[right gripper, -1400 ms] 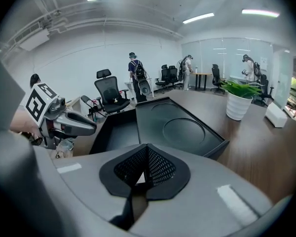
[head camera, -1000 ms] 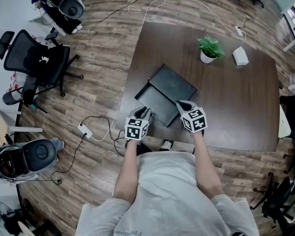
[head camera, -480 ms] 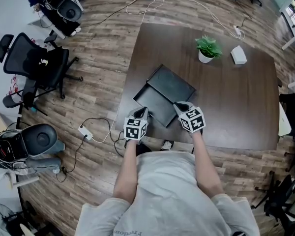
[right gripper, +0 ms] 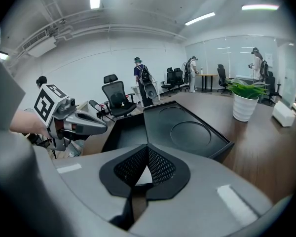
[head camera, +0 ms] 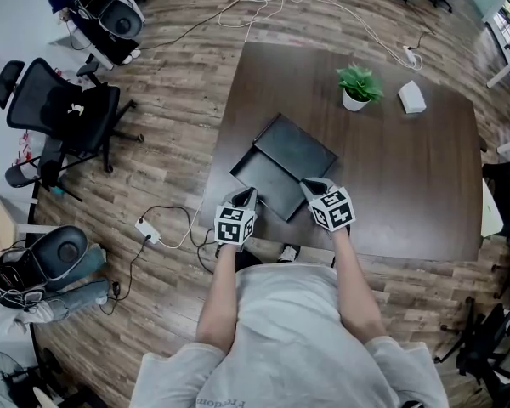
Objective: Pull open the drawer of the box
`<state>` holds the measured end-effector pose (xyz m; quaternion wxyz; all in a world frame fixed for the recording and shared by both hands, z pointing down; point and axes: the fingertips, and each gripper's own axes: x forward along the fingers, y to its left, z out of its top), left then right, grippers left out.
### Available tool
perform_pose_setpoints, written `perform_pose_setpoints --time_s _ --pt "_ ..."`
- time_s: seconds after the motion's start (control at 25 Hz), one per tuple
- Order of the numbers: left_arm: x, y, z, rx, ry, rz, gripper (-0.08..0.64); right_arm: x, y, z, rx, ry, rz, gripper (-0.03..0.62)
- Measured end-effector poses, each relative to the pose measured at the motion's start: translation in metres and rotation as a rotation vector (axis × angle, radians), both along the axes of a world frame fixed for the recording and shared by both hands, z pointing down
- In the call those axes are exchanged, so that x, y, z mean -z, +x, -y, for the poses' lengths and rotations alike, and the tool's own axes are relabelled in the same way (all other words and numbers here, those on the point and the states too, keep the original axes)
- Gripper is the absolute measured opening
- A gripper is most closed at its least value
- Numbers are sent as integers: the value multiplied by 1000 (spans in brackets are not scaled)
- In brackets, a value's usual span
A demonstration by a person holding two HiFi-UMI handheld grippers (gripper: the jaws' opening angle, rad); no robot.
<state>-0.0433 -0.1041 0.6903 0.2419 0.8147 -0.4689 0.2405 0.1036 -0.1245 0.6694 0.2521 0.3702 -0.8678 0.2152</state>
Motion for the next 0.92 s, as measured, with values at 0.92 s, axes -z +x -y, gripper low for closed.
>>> perform_pose_setpoints --time_s 0.92 --pt "0 -2 -9 17 1 0 54 4 1 -3 22 14 -4 2"
